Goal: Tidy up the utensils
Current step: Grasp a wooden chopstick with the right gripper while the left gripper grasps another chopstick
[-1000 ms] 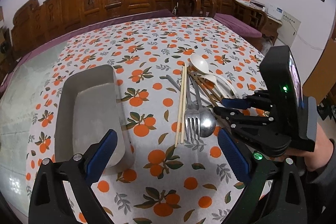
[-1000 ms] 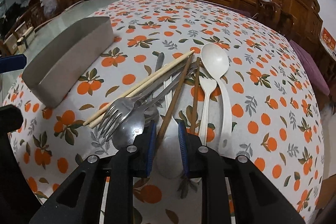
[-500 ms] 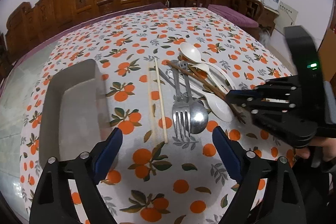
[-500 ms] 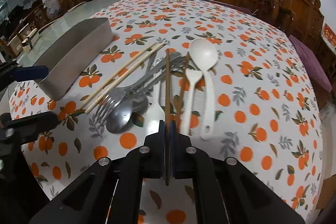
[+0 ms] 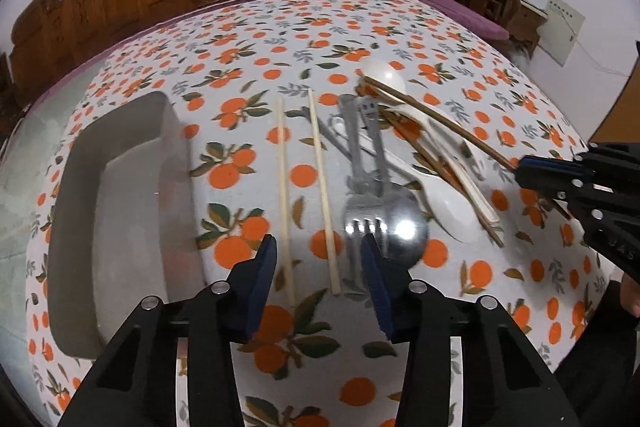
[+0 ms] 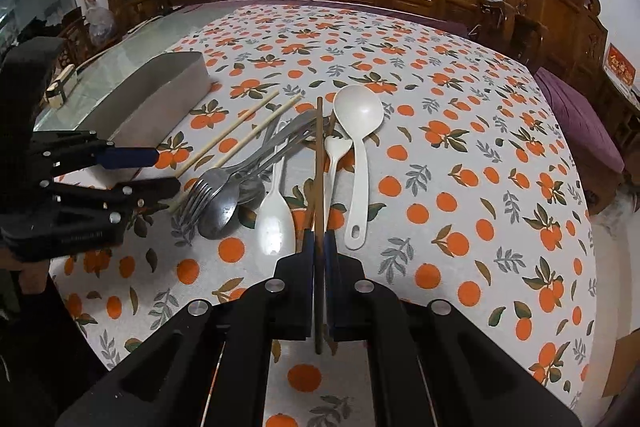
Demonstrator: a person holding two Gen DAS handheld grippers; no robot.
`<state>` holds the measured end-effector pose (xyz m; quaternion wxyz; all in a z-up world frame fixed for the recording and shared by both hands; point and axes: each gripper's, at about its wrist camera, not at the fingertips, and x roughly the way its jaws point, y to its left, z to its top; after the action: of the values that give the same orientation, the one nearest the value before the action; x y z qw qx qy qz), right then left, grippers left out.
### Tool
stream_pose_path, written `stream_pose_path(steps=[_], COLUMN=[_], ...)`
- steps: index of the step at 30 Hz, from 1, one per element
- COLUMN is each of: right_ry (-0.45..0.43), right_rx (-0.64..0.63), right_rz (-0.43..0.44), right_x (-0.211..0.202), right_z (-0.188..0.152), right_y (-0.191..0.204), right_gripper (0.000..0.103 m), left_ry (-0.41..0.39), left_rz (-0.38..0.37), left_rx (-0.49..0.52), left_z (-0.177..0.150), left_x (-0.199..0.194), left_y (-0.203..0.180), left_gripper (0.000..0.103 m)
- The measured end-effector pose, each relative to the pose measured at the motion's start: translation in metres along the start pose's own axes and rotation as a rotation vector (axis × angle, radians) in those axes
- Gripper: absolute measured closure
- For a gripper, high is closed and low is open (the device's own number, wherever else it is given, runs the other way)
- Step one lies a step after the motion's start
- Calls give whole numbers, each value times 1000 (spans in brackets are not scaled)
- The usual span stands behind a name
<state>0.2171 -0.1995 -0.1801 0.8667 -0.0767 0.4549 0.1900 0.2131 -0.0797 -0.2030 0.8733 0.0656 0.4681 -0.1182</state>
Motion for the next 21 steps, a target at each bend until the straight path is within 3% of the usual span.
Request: stream_pose_path(steps=[5, 21], right_ry=[-11, -10], right_rx=[3, -4], right_rz=[13, 17], right_x=[-3, -4], right_z=[2, 3], right_y=[2, 9], right_gripper=[97, 97], left_ry=[25, 62], left_rz=[24, 85], left_rx=[14, 35], left_z=[-2, -9], left_x=[7, 24], left_y=[2, 5], left_gripper=[80, 99])
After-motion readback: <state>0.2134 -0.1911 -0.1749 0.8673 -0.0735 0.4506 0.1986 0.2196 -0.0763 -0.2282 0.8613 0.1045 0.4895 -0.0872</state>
